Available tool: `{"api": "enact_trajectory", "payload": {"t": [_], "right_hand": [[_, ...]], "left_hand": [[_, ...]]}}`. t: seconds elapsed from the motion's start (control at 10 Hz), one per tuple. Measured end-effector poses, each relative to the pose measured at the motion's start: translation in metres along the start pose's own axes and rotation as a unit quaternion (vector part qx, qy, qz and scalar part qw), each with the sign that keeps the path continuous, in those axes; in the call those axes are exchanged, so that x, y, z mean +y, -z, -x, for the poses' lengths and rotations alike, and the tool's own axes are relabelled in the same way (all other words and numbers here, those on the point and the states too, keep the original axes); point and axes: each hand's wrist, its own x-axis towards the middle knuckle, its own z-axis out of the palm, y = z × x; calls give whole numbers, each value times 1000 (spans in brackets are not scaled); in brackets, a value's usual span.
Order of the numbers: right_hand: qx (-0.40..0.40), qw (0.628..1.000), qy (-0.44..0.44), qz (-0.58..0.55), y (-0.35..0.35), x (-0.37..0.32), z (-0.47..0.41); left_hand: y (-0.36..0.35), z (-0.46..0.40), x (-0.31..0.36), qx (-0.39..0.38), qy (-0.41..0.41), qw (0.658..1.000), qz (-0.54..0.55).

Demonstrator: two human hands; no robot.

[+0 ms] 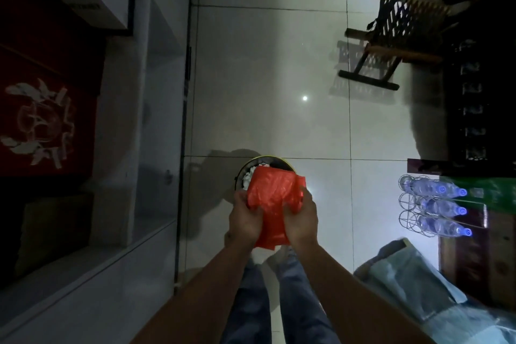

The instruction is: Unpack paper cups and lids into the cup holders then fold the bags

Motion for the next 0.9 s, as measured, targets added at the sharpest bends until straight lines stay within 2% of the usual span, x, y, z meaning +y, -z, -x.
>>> {"api": "enact_trajectory", "payload": {"t": [0.2,0.3,0.4,0.6,0.7,0.8,0.9], "right_hand": [[-35,997,30,67,-54,64,-76],[-47,993,60,89,-79,89,-116],[-67,989,85,104,-103,110,-151],[-133,972,52,187,-142,146,-200],[-179,954,34,237,-153,155,-213],[-188,942,39,275,-153,156,-219],[-170,951,30,257,-137,145,-208]], "left_hand": [[-53,-86,-51,-14,-100,989,-109],[-73,-131,-76,-13,-123,983,-132],[-96,-170,-98,0,-129,977,-167],[-130,-222,-143,-38,-107,965,-235],[-137,-231,-157,-85,-82,915,-385],[-136,-229,-159,-76,-171,813,-551],[-133,-211,-144,-65,-166,803,-569]]}}
